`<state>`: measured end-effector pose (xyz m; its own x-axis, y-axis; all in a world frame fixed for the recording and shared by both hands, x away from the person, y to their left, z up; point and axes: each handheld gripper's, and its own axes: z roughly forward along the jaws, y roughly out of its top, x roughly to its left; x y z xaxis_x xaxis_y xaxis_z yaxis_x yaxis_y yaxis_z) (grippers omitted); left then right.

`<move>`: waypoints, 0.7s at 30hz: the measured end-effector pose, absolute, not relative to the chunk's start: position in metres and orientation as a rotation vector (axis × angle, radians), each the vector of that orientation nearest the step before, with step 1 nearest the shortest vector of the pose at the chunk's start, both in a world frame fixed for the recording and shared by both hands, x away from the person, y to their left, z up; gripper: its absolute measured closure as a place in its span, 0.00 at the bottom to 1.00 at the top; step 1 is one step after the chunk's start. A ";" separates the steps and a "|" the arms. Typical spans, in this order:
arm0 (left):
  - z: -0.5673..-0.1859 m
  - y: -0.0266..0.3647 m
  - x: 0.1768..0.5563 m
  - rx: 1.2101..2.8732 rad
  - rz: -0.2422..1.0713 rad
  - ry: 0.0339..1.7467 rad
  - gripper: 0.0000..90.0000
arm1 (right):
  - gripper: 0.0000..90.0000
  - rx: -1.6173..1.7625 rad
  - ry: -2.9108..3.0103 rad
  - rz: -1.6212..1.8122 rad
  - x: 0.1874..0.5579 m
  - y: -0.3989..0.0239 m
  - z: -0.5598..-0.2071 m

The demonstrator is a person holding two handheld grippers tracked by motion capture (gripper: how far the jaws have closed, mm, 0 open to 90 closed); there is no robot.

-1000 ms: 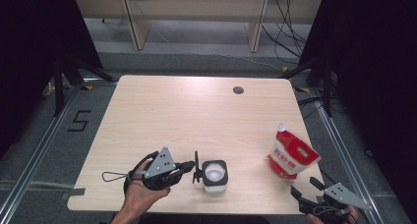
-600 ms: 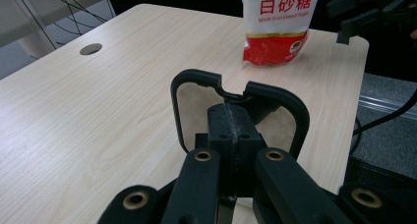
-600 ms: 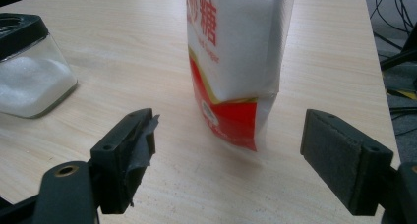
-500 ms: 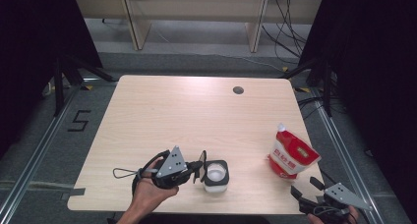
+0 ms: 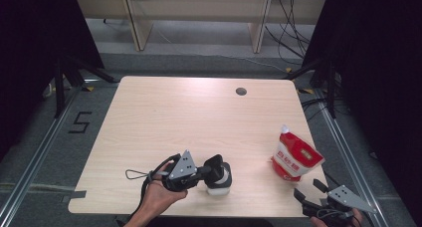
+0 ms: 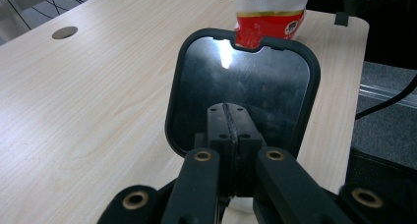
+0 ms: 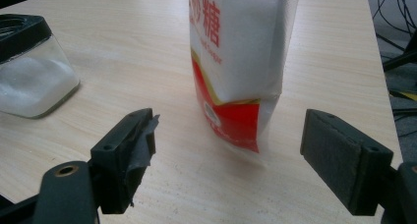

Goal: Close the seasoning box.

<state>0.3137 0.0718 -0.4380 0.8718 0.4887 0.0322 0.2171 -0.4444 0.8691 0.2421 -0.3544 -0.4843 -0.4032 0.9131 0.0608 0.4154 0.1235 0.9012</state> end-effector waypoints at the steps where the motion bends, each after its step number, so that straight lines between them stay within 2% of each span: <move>1: -0.438 0.072 0.314 2.054 0.352 0.509 0.99 | 0.24 1.280 1.886 1.242 0.242 -0.354 -0.484; 13: -0.445 0.068 0.315 2.070 0.322 0.518 0.97 | 0.24 1.329 1.882 1.262 0.240 -0.352 -0.484; 19: -0.439 0.075 0.317 2.022 0.289 0.528 0.85 | 0.24 1.321 1.884 1.260 0.241 -0.352 -0.484; 21: -0.437 0.078 0.318 2.020 0.282 0.537 0.78 | 0.24 1.321 1.884 1.260 0.240 -0.352 -0.484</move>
